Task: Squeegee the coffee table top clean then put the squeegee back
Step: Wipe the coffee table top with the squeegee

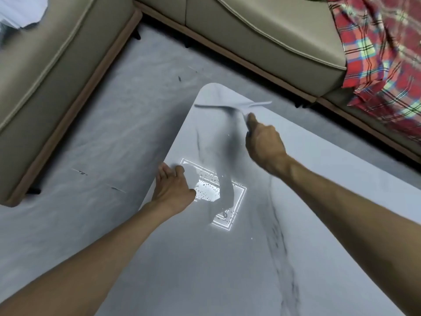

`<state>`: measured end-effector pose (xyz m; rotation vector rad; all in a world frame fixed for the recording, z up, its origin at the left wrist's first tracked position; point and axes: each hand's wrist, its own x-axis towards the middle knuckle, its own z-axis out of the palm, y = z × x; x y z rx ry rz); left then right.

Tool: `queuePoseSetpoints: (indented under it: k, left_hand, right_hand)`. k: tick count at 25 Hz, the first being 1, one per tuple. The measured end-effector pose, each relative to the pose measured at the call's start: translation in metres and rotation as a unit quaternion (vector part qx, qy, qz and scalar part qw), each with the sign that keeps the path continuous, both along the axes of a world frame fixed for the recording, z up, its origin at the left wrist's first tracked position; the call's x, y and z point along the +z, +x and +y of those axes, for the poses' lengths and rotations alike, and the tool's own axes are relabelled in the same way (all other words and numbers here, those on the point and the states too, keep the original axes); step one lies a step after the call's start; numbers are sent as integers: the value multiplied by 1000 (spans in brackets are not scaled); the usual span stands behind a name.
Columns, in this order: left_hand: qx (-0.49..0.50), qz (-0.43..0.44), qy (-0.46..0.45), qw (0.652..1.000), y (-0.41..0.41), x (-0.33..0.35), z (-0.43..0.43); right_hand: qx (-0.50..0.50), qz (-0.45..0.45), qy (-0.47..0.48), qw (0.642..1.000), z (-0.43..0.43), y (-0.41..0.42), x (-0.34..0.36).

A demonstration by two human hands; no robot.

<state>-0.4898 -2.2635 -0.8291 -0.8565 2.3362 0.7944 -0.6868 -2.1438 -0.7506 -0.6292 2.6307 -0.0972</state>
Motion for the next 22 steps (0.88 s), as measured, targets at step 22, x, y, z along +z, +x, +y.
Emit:
queuePoseSetpoints:
  k: [22]
  left_hand:
    - [-4, -62, 37, 997, -1, 8, -9]
  right_hand:
    - [-166, -118, -12, 979, 77, 44, 40]
